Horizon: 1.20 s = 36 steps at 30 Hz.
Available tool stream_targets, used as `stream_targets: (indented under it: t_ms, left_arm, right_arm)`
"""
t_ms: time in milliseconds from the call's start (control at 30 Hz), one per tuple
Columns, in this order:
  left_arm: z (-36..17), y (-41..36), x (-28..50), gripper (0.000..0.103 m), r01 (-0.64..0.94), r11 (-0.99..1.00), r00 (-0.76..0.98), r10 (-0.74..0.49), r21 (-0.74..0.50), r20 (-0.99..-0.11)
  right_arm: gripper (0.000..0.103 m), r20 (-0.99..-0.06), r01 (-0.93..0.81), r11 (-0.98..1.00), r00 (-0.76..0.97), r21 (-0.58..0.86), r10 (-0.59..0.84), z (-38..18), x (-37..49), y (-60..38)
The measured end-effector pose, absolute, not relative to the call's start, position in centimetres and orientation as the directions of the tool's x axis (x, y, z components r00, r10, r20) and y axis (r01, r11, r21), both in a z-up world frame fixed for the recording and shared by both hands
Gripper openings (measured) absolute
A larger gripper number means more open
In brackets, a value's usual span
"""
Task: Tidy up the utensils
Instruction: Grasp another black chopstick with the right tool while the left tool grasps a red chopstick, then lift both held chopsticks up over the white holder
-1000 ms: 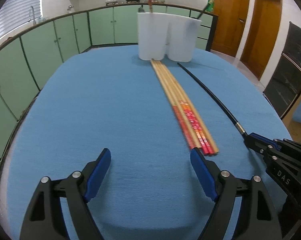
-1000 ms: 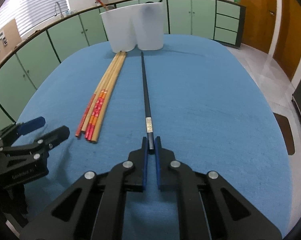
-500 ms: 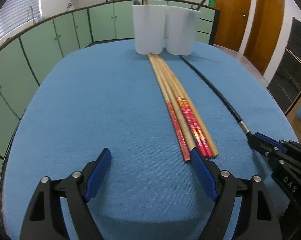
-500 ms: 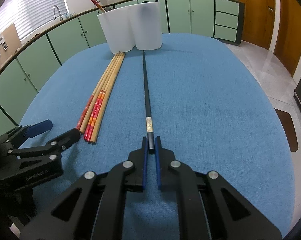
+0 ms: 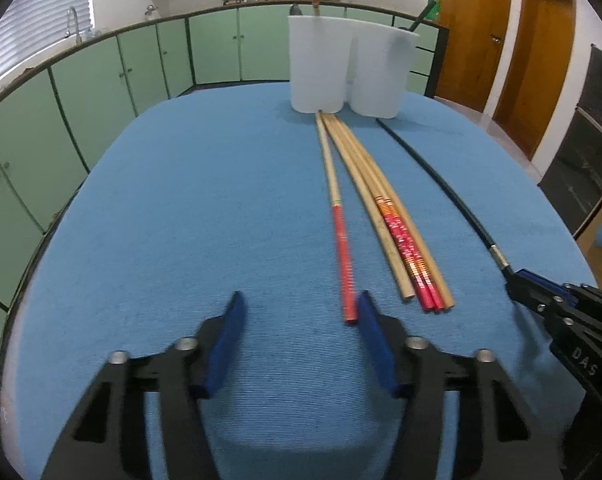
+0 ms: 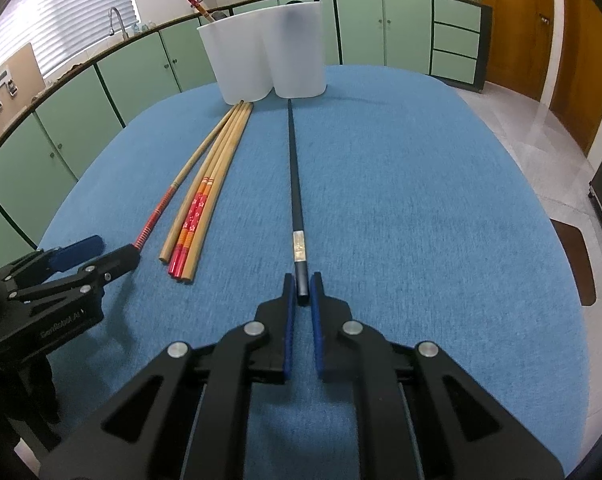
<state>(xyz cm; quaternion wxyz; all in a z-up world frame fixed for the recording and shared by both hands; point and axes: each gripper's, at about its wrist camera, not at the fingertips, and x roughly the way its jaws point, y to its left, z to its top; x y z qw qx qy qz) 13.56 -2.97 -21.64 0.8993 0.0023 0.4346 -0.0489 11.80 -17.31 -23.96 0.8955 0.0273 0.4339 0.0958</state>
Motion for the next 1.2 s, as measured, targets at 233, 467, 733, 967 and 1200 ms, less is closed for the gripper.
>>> stream_targets:
  t_ms: [233, 467, 733, 967, 1200]
  left_arm:
    - [-21.7, -4.0, 13.1, 0.008, 0.125, 0.99, 0.615, -0.13, -0.066, -0.778]
    - [-21.6, -4.1, 12.9, 0.006, 0.119, 0.991, 0.62, -0.127, -0.067, -0.774]
    - [-19.9, -3.8, 12.1, 0.006, 0.12, 0.992, 0.654, -0.118, -0.051, -0.747]
    - [-16.6, -3.3, 11.6, 0.006, 0.116, 0.993, 0.714, -0.108, -0.036, -0.692]
    - [-12.3, -2.8, 11.5, 0.006, 0.121, 0.992, 0.784, -0.113, -0.029, -0.611]
  right_arm:
    - [0.008, -0.772, -0.151, 0.98, 0.604, 0.133, 0.198, -24.0, 11.8, -17.3]
    - [0.006, -0.77, -0.152, 0.982, 0.611, 0.115, 0.185, -24.0, 11.8, -17.0]
    - [0.006, -0.745, -0.172, 0.981, 0.641, 0.094, 0.184, -22.8, 11.1, -16.8]
    - [0.006, -0.699, -0.172, 0.978, 0.685, 0.114, 0.202, -19.9, 10.7, -17.3]
    - [0.006, -0.635, -0.19, 0.974, 0.74, 0.121, 0.223, -15.6, 10.6, -17.9]
